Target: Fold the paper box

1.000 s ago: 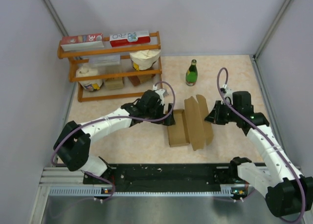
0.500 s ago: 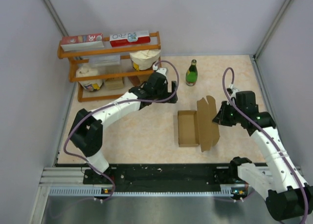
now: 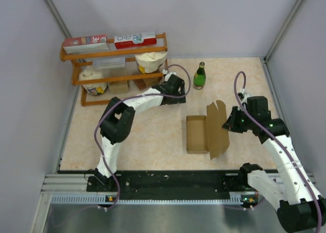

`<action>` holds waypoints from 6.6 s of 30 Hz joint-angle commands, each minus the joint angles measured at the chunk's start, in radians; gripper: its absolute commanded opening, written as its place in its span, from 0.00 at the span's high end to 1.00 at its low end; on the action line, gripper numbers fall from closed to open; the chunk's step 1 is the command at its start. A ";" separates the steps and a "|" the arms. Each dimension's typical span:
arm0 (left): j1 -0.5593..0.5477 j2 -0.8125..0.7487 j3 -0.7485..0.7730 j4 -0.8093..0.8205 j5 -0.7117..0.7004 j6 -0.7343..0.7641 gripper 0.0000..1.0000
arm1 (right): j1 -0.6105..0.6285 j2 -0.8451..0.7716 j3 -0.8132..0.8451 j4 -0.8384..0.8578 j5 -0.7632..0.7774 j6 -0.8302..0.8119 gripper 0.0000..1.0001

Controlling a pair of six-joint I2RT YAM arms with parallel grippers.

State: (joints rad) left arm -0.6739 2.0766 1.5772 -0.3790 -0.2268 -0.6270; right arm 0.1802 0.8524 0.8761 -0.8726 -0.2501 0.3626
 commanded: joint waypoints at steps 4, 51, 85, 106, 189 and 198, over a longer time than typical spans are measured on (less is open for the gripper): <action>0.011 0.049 0.090 -0.028 -0.143 -0.134 0.07 | -0.010 -0.021 0.020 0.009 -0.012 -0.001 1.00; -0.021 0.195 0.127 -0.163 -0.249 -0.290 0.25 | -0.010 -0.027 -0.002 0.049 -0.040 -0.016 1.00; -0.033 0.243 0.195 -0.182 -0.279 -0.284 0.70 | -0.008 -0.035 -0.006 0.058 -0.057 -0.025 1.00; -0.070 0.024 -0.129 -0.055 -0.284 -0.278 1.00 | -0.008 -0.036 -0.011 0.066 -0.060 -0.024 1.00; -0.052 -1.004 -0.954 0.350 0.210 0.050 0.56 | 0.056 0.161 0.221 -0.135 -0.100 -0.215 1.00; 0.033 -0.941 -0.979 0.436 0.313 0.064 0.53 | 0.240 0.342 0.353 -0.164 0.067 -0.318 1.00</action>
State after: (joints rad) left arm -0.6819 1.1210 0.6056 -0.0433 0.0288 -0.5743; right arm 0.3729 1.1378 1.1412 -1.0172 -0.2661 0.1272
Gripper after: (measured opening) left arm 0.463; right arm 0.007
